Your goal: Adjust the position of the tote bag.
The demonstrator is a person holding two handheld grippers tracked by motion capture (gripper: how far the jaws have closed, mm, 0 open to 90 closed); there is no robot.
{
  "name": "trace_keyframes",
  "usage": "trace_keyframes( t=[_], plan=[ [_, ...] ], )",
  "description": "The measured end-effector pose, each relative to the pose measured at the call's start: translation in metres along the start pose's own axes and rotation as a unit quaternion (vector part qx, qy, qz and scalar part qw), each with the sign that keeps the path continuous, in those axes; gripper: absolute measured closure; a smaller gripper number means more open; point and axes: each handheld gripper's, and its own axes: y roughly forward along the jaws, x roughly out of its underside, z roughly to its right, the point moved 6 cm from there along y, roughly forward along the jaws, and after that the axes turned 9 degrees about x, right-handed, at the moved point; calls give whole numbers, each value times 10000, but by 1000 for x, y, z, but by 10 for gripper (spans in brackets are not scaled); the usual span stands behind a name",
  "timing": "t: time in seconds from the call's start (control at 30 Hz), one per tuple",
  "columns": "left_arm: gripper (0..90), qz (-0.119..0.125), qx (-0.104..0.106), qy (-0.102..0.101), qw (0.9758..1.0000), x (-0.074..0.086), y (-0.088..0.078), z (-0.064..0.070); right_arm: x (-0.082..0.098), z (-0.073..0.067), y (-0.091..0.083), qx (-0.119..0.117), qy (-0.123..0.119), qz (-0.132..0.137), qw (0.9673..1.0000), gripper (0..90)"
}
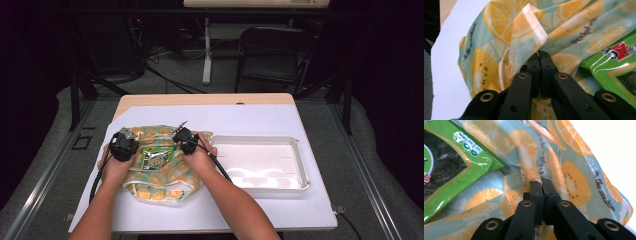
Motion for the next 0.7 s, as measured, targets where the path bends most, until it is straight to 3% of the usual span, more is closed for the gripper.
trace_keyframes(
  t=[0.17,0.7],
  plan=[
    [884,-36,-44,-51,10000,1,0,-2,2,2,2,-28,62,-189,9998,895],
    [886,-31,-124,-219,9997,2,-1,-5,4,4,3,-127,254,-246,9993,900]
  ],
)
